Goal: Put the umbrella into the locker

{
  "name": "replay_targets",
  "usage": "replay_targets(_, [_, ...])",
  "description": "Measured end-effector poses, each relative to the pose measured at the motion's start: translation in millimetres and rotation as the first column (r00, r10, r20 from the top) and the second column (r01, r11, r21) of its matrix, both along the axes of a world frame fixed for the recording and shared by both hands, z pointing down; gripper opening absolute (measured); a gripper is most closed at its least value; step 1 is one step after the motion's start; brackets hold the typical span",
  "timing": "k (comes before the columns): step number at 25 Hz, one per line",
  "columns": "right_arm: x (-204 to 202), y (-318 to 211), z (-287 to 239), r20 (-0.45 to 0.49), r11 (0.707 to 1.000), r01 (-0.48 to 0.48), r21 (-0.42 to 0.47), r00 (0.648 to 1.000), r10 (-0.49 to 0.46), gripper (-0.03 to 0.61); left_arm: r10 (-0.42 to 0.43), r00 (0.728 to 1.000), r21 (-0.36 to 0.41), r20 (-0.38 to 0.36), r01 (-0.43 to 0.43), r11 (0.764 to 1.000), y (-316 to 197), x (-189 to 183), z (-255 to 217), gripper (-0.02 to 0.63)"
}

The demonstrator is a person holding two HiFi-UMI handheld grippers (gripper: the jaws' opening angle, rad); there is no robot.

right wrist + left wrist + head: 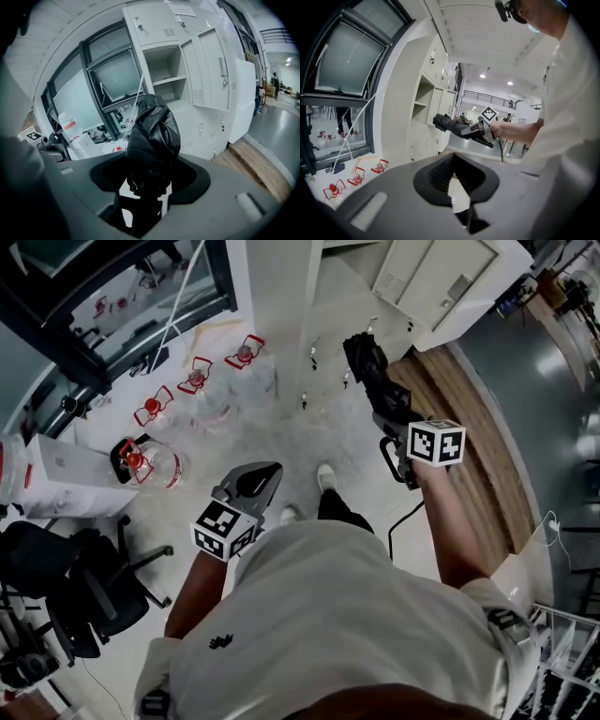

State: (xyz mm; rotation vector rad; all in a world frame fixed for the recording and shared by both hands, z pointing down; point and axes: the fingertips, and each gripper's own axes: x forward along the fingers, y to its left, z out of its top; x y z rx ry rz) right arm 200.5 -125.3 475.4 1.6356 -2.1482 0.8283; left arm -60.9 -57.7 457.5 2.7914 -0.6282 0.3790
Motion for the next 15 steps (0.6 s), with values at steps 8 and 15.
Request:
replay_targets(8, [24,-112,2,0.002,0.999,0.03,0.015,1.0,-0.03,0.247,-0.063,0.997,0.02,0.036,0.062,0.998,-55,6,4,0.055])
replay_targets(15, [47,-214,-1,-0.019,0.997,0.079,0.022,0.997,-0.078,0.247,-0.119,0.992,0.043,0.048,0.116,0.992,-123,40,-3,0.055])
